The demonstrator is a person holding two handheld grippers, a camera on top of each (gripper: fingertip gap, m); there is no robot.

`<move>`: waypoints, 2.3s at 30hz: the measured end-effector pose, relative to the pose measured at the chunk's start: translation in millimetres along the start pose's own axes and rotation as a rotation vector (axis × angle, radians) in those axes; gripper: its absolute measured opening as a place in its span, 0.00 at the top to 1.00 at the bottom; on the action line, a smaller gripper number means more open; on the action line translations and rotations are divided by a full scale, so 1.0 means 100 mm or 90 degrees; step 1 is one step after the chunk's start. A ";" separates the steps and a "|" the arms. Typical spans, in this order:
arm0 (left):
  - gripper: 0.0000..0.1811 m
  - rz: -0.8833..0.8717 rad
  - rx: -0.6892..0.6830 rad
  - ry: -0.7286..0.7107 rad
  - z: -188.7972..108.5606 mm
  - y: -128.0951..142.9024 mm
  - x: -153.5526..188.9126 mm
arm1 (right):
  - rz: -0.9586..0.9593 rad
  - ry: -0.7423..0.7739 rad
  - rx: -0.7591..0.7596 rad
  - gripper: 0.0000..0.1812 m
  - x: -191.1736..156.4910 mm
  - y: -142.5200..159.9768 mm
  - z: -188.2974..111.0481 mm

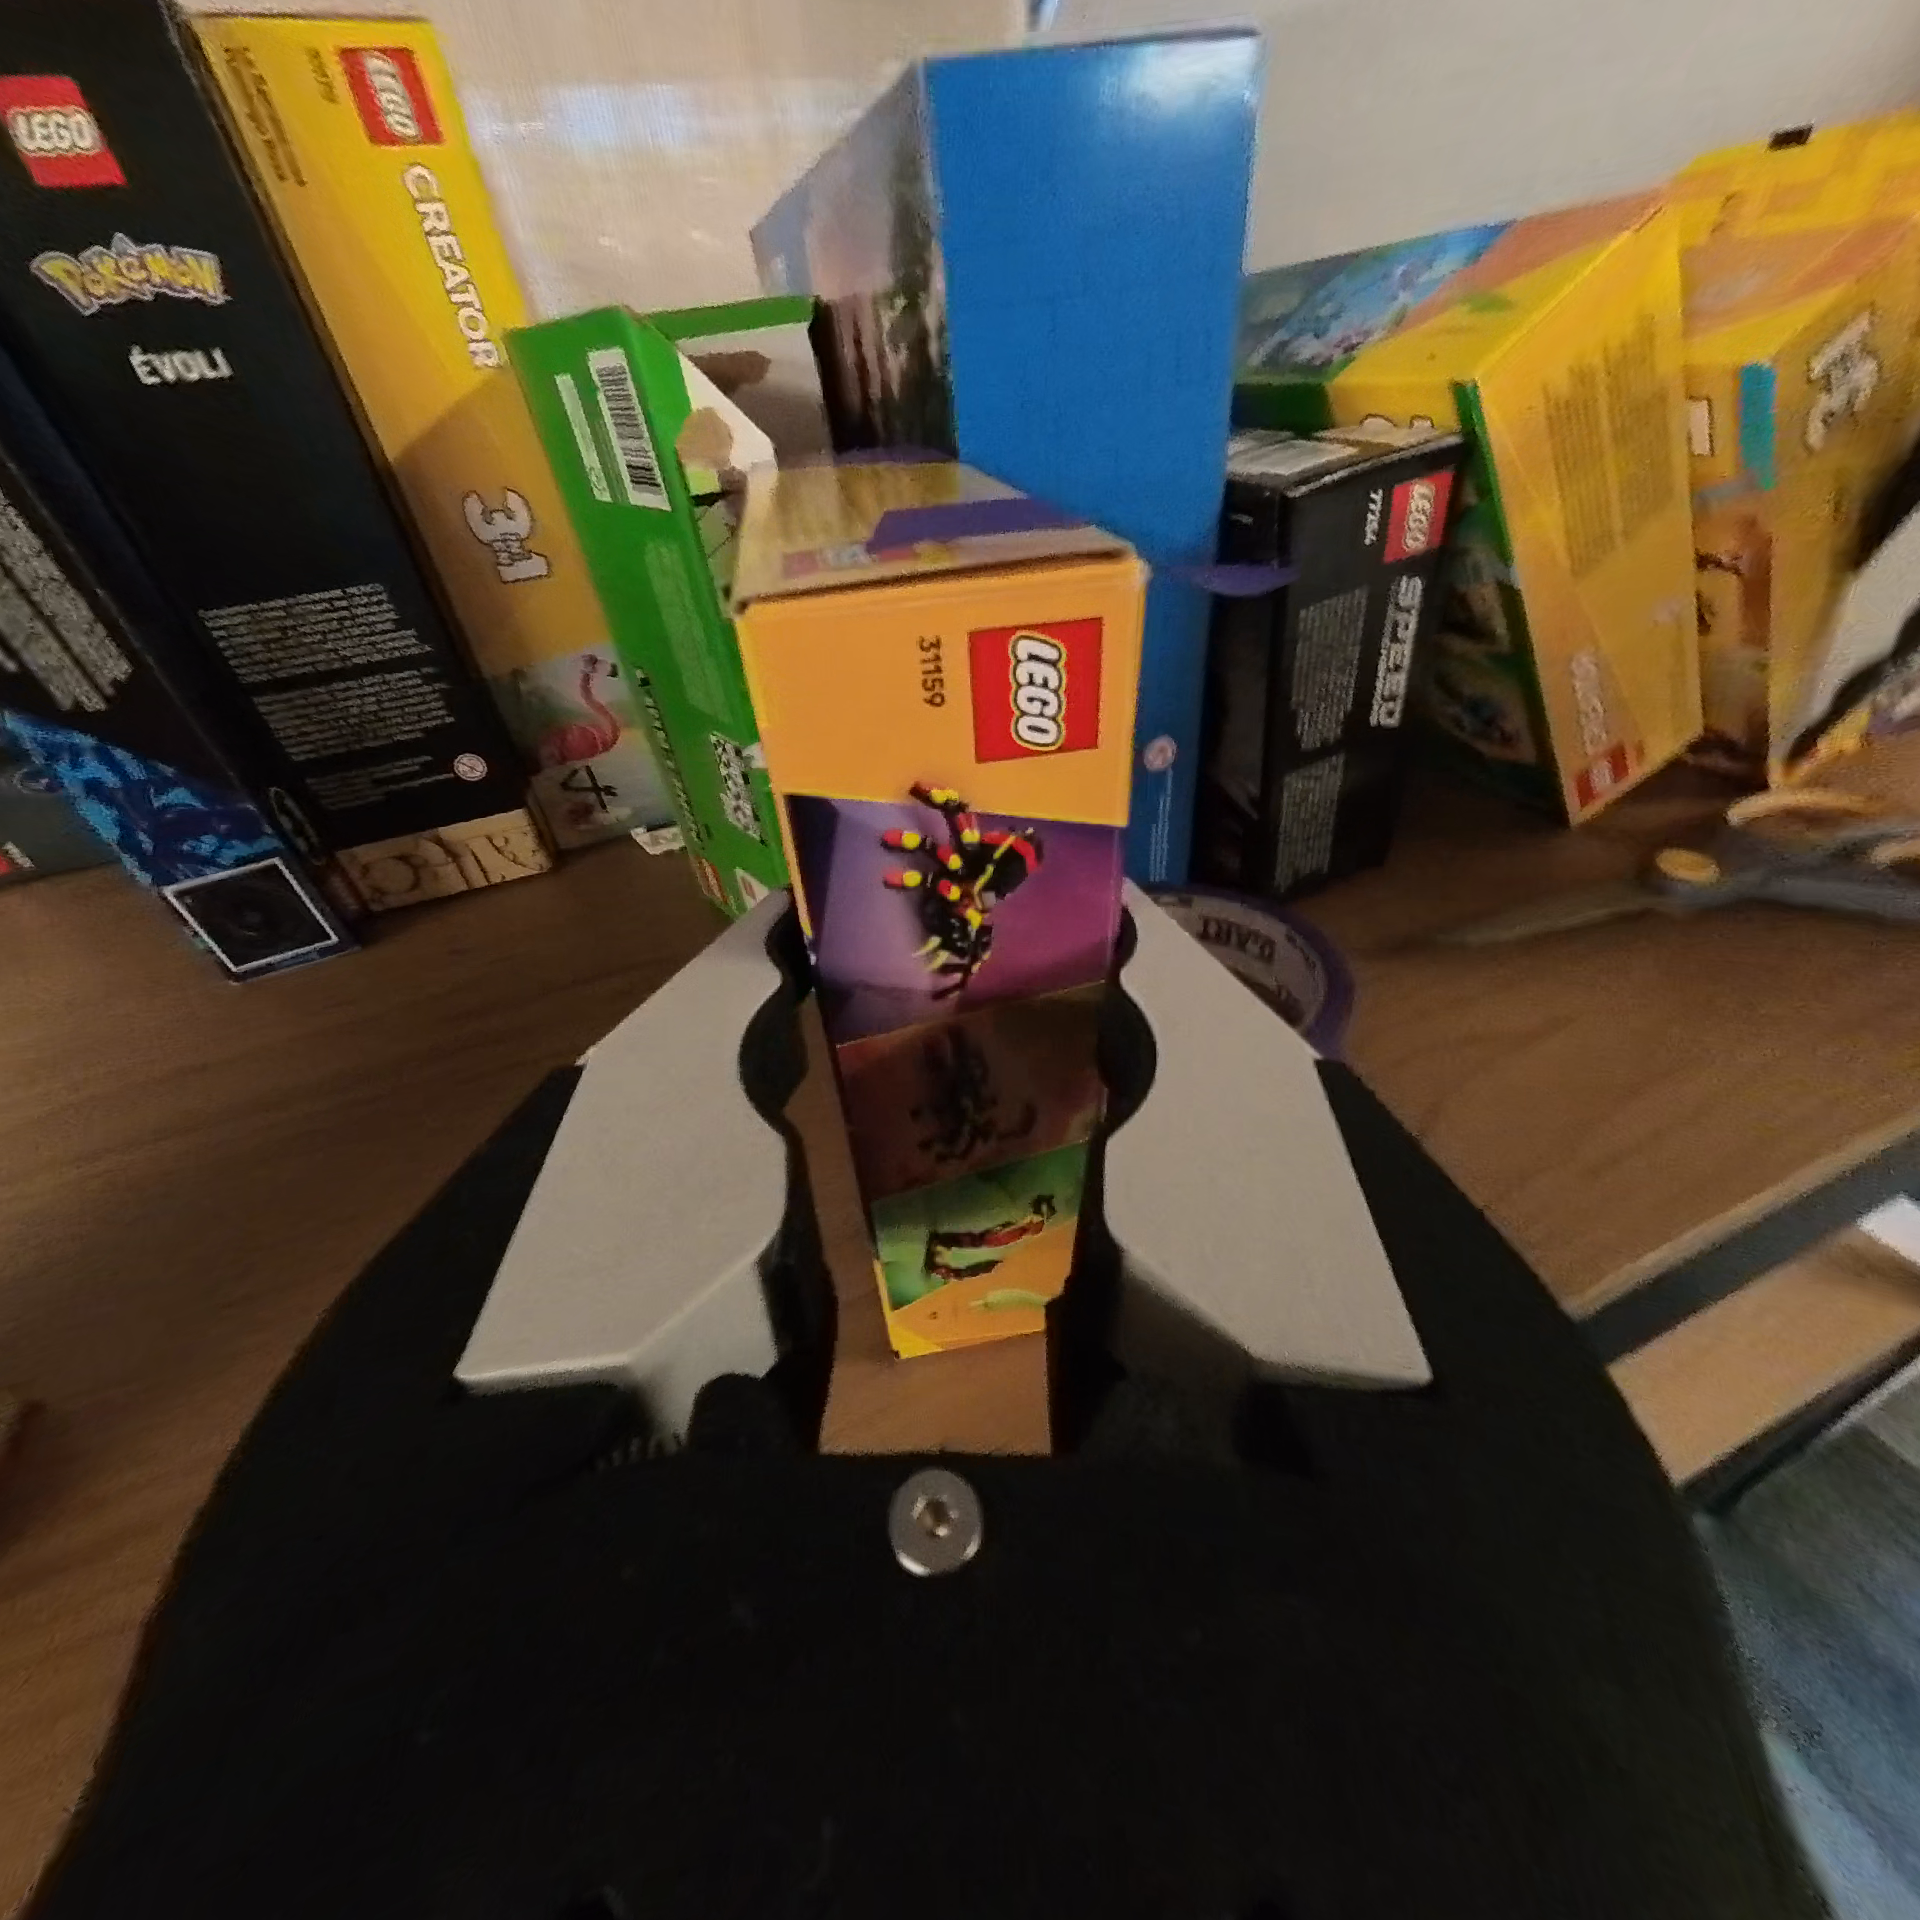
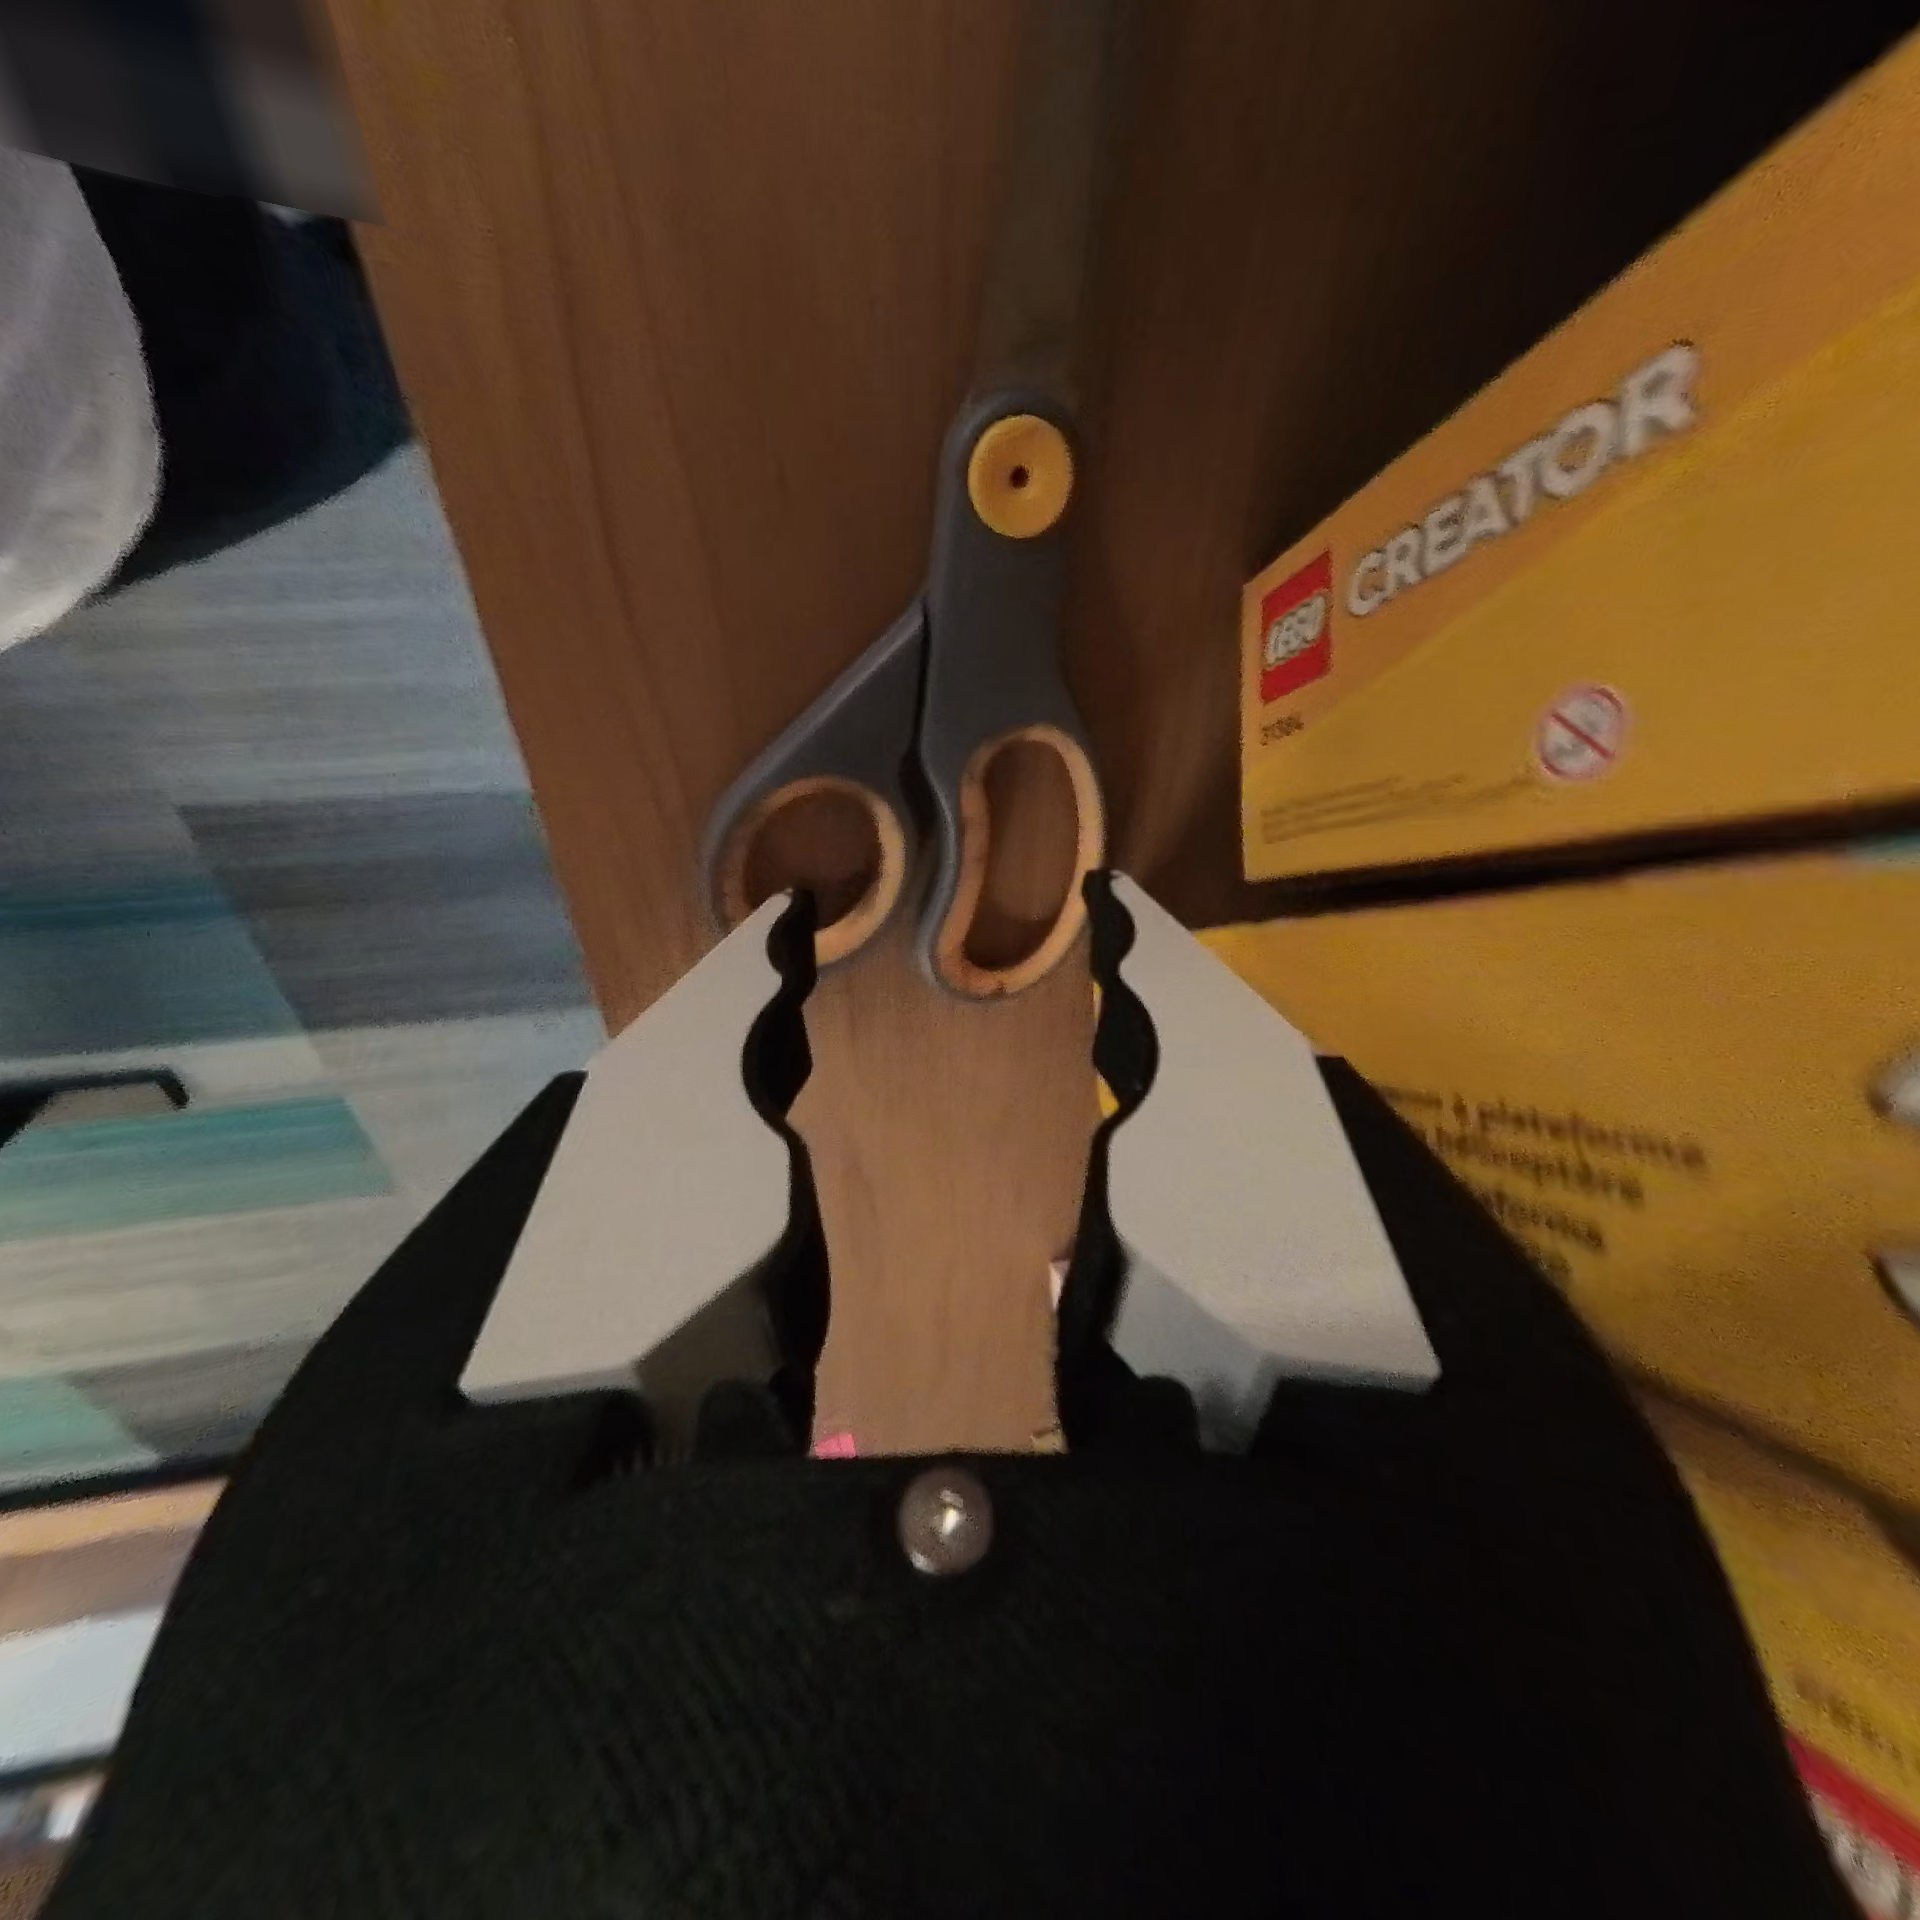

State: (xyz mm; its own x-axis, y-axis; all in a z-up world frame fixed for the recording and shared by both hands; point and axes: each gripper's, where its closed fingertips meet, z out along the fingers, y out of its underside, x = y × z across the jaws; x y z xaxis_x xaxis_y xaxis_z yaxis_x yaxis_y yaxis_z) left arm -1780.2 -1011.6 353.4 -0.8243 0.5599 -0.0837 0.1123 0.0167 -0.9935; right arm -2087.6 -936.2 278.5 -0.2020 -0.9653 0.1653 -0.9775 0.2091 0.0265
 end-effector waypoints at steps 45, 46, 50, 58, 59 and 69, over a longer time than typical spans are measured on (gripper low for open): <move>0.74 0.523 0.137 0.164 -0.83 -0.33 -0.83 | 0.462 -0.366 0.899 0.96 0.27 -3.93 -1.69; 0.73 0.529 0.136 0.159 -0.82 -0.32 -0.84 | 0.484 -0.376 0.951 0.96 0.23 -3.84 -1.74; 0.72 0.552 0.135 0.145 -0.81 -0.30 -0.85 | 0.573 -0.582 1.021 0.81 -0.06 -3.78 -1.62; 0.68 0.590 0.121 0.171 -0.82 -0.26 -0.83 | 0.691 -0.661 0.982 0.86 -0.06 -3.90 -1.51; 0.68 0.602 0.116 0.175 -0.82 -0.25 -0.84 | 0.690 -0.647 0.950 0.85 -0.10 -3.93 -1.45; 0.68 0.713 0.058 0.209 -0.81 -0.20 -0.89 | 0.737 -0.611 0.959 0.85 -0.02 -3.92 -1.37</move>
State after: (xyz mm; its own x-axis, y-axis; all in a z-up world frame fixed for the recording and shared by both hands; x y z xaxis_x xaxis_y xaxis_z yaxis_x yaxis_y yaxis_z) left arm -1663.8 -994.5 387.2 -0.1055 0.4109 -0.9056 0.6335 -0.6741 -0.3797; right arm -1696.1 -994.7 402.7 -0.0806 -0.3858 -0.9191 0.3925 0.8353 -0.3850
